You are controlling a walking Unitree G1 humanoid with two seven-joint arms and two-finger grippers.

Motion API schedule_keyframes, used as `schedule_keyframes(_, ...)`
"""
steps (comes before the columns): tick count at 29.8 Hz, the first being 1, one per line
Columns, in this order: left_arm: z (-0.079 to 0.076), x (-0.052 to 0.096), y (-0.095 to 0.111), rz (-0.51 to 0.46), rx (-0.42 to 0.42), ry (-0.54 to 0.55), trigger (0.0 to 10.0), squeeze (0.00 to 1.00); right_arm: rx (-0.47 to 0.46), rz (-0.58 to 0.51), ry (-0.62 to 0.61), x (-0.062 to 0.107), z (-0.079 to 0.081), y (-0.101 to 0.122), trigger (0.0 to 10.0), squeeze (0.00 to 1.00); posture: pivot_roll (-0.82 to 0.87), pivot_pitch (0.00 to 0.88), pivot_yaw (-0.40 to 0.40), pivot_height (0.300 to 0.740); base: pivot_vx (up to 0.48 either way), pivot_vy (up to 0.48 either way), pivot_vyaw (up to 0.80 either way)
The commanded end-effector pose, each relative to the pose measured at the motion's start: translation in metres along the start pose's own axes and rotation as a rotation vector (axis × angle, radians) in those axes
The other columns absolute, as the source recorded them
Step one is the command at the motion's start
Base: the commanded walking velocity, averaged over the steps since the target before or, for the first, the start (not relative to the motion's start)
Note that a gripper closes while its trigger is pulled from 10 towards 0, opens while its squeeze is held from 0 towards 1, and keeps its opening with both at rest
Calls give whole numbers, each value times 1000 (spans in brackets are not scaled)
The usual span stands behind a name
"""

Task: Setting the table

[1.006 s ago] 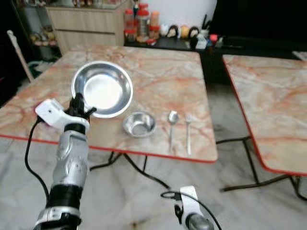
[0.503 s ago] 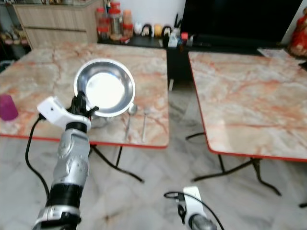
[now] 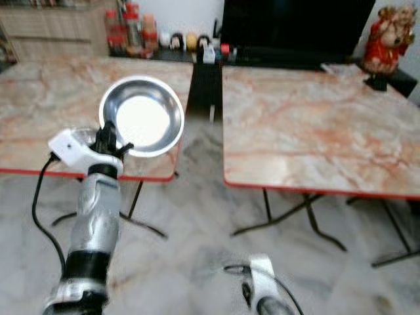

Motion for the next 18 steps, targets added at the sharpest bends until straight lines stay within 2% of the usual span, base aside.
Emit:
schedule_keyframes(1, -17, -2, 4, -12, -1, -45, 10000, 0, -8, -17, -25, 1, -10, 6, 10000, 0, 78, 0, -32, 740, 0, -435, 0)
schedule_keyframes(3, -18, -1, 2, -5, -15, -51, 10000, 0, -8, -17, -25, 1, -10, 6, 10000, 0, 80, 0, -33, 740, 0, -431, 0)
schedule_keyframes(4, -21, -2, -1, 11, -51, -68, 10000, 0, -7, -17, -24, 1, -10, 6, 10000, 0, 81, 0, -33, 740, 0, -334, 0)
schedule_keyframes(6, -25, -1, -5, 29, -77, -87, 10000, 0, -7, -17, -24, 1, -10, 5, 10000, 0, 83, 0, -35, 740, 0, 0, 0)
schedule_keyframes(10, -23, 0, -5, 22, -42, -71, 10000, 0, -5, -14, -21, 1, -9, 5, 10000, 0, 81, 0, -36, 740, 0, 0, 0)
schedule_keyframes(16, -24, 1, -4, 25, -49, -86, 10000, 0, -3, -13, -22, 1, -9, 5, 10000, 0, 82, 0, -37, 740, 0, 0, 0)
schedule_keyframes(18, -23, 1, -4, 25, -56, -86, 10000, 0, 4, -12, -24, 1, -9, 5, 10000, 0, 82, 0, -38, 740, 337, 0, 0)
Point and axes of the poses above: a point about 5 cm out from each wrist's last joint towards the gripper, its own x axis pointing back from the gripper into the wrist, its own y axis along the axis of the wrist's last joint, z = x × y, the point moved 6 cm from there along -x, pointing out of the wrist towards the gripper, and after that the axes turned 12 degrees about -x, right-handed, at the moved point
